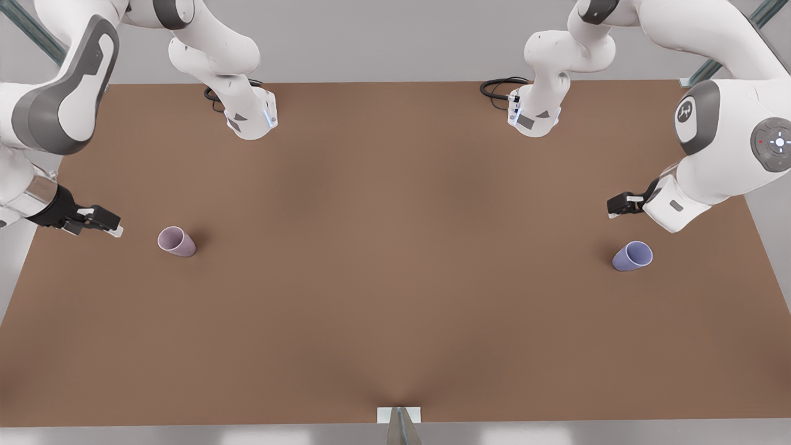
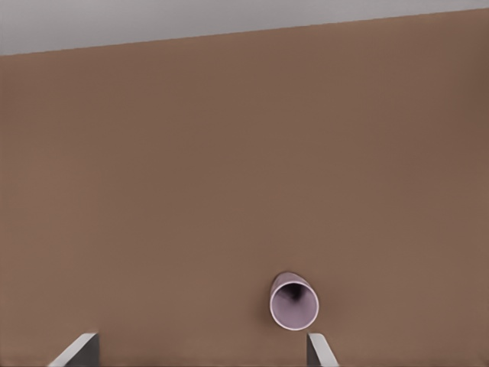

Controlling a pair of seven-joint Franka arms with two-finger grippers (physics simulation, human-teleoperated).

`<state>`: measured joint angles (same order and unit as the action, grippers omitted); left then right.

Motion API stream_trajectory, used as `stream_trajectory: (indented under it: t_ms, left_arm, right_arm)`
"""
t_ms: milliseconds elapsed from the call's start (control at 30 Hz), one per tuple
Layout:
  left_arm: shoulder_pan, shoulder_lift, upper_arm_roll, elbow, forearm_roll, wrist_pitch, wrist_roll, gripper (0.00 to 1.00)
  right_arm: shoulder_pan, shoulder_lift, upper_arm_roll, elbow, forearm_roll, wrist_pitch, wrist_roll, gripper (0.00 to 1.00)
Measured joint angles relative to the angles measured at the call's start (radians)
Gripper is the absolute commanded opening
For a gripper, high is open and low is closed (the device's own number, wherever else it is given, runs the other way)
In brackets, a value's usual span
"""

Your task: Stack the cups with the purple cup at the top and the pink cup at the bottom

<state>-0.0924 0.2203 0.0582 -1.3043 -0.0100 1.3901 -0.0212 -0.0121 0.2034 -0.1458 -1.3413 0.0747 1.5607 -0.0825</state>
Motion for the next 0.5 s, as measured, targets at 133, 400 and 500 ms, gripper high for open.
stream_trajectory:
  t_ms: [133, 400, 500]
  left_arm:
    - [-0.001, 0.005, 0.0, -0.001, 0.0, 0.002, 0.0, 1.0]
    - [-0.001, 0.015, 0.002, -0.022, 0.0, 0.02, 0.001, 1.0]
    - [-0.002, 0.002, 0.003, -0.063, 0.0, 0.034, 0.0, 1.0]
  right_arm:
    - [-0.006, -0.021, 0.0, -0.126, -0.008, 0.031, -0.014, 1.0]
    - [-0.138, -0.029, -0.006, -0.502, 0.001, 0.28, -0.144, 1.0]
    - [-0.17, 0.018, -0.009, -0.573, 0.001, 0.382, -0.203, 1.0]
